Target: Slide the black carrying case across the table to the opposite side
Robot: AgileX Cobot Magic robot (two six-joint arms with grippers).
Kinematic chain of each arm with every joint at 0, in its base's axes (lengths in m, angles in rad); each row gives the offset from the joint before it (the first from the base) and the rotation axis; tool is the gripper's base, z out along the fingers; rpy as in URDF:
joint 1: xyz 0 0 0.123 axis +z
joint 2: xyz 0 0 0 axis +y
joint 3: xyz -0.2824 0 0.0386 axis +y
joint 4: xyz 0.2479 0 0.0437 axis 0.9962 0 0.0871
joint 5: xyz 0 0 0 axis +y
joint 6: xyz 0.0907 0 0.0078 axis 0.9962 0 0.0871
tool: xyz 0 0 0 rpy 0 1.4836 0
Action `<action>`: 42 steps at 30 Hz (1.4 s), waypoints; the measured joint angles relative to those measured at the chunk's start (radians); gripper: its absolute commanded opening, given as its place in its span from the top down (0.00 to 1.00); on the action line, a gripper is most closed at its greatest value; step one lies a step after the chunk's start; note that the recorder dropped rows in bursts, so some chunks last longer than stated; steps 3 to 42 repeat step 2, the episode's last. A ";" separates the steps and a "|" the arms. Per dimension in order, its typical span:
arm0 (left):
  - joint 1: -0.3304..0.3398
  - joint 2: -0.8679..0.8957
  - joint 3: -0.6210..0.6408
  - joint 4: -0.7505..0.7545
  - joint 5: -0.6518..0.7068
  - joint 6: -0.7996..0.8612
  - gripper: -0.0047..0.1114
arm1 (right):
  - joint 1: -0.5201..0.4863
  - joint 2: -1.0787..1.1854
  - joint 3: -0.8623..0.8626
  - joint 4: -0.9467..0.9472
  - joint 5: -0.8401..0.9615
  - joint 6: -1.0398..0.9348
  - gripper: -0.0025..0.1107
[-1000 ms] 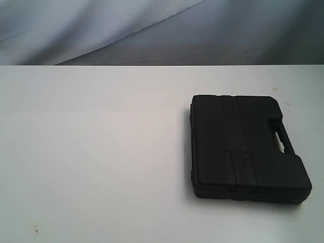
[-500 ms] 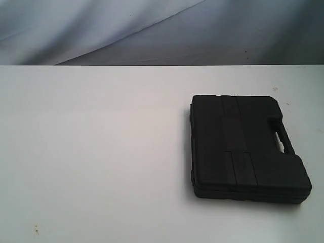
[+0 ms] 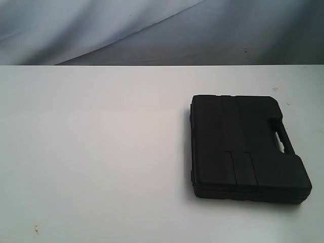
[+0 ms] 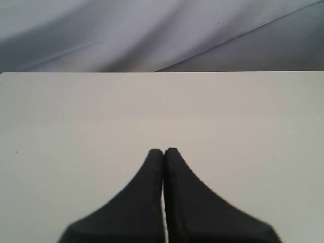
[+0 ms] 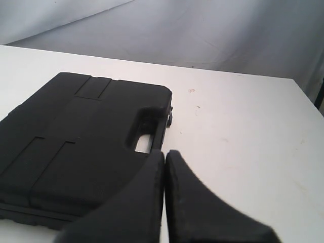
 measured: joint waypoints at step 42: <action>0.000 0.000 0.000 0.000 0.000 0.000 0.96 | 0.000 0.000 0.000 0.000 0.000 0.000 0.98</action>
